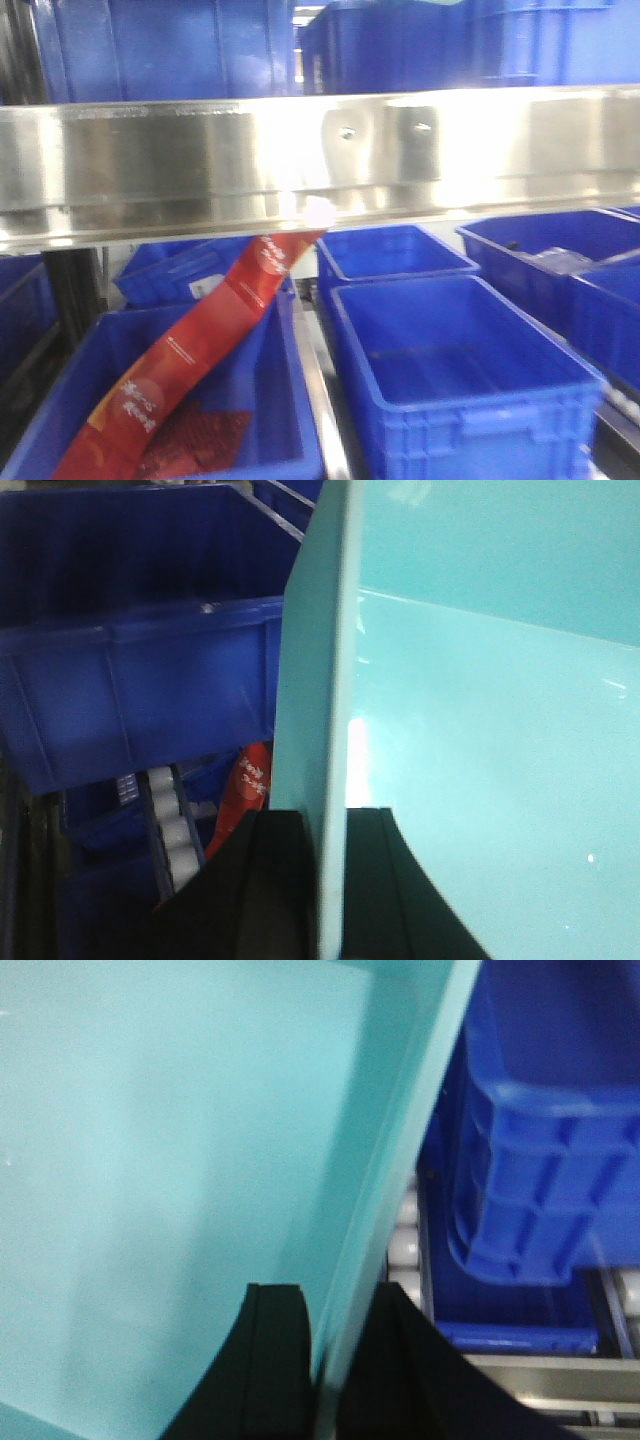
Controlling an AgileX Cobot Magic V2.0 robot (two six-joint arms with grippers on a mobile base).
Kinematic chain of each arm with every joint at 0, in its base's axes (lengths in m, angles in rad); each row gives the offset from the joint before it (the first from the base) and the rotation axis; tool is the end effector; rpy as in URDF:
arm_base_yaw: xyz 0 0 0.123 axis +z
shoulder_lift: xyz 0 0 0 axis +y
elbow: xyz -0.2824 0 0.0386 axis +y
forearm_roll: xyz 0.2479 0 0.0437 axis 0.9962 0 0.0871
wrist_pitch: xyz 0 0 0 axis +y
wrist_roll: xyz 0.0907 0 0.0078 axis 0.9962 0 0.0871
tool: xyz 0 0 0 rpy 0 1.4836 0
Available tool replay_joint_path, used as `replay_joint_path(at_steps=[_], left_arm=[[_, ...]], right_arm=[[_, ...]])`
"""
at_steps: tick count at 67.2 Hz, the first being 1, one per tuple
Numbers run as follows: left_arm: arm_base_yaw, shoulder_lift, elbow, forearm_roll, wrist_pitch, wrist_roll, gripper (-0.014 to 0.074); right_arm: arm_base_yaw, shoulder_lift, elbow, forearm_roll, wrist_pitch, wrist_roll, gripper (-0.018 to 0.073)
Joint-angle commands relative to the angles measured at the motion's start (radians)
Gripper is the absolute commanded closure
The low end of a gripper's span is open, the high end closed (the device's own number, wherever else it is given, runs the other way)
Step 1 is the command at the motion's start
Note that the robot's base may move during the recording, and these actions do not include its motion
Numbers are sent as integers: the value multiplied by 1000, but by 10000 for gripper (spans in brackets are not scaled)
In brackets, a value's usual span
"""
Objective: Fetch blue bin and place on conveyor start
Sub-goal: 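Hold the bin in both grippers while the base turns away from the rack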
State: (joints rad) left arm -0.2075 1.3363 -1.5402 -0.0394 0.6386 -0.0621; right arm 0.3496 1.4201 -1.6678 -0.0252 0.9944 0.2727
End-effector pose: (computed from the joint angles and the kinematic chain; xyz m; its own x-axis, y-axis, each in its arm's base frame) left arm 0.2847 -0.0621 0.4685 -0.3527 -0.0214 -0.9355 0.1954 0.9760 -0.0960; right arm 0.2799 0.1000 0.4553 -0.6400 0.0392 -0.7673 -0.1685 0.9672 0.1899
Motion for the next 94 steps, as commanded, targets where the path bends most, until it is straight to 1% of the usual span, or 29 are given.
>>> replay_joint_path(at_steps=[1,94], left_arm=[[4,-14,-12,3,-89,-8,708],[4,-14,-12,7,-89,-8,708]], right_arm=[[-9,-17,-5,-44,7,-28,712],[-9,-17,-5,-44,7,-28,712]])
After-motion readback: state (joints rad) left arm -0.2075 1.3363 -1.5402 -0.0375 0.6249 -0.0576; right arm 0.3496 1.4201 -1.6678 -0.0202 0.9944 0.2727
